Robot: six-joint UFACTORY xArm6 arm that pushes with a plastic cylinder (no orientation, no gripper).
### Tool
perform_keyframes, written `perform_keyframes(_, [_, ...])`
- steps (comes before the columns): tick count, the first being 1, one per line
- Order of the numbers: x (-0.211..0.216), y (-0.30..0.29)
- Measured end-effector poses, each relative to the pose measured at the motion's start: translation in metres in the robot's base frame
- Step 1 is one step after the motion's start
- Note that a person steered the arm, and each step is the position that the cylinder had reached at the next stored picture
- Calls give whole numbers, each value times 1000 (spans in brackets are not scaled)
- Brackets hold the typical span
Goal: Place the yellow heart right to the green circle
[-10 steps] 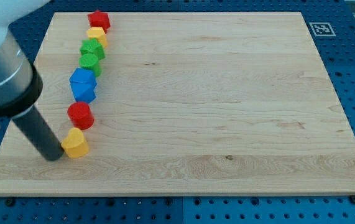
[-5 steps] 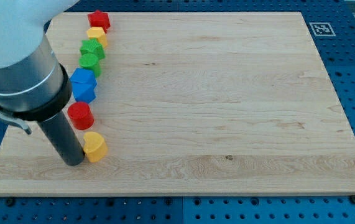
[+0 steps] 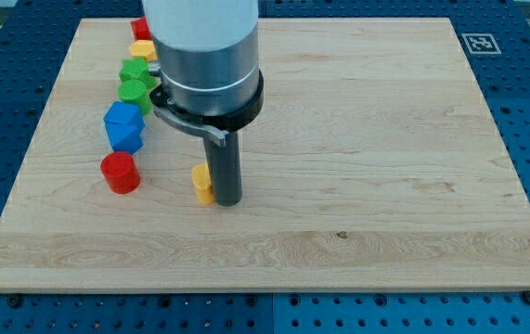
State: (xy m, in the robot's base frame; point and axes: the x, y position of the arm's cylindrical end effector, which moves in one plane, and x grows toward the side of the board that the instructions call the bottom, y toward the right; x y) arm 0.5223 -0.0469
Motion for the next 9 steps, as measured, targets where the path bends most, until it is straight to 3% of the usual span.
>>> perform_keyframes(2, [28, 14])
perform_keyframes(7, [20, -37])
perform_keyframes(9, [-14, -26])
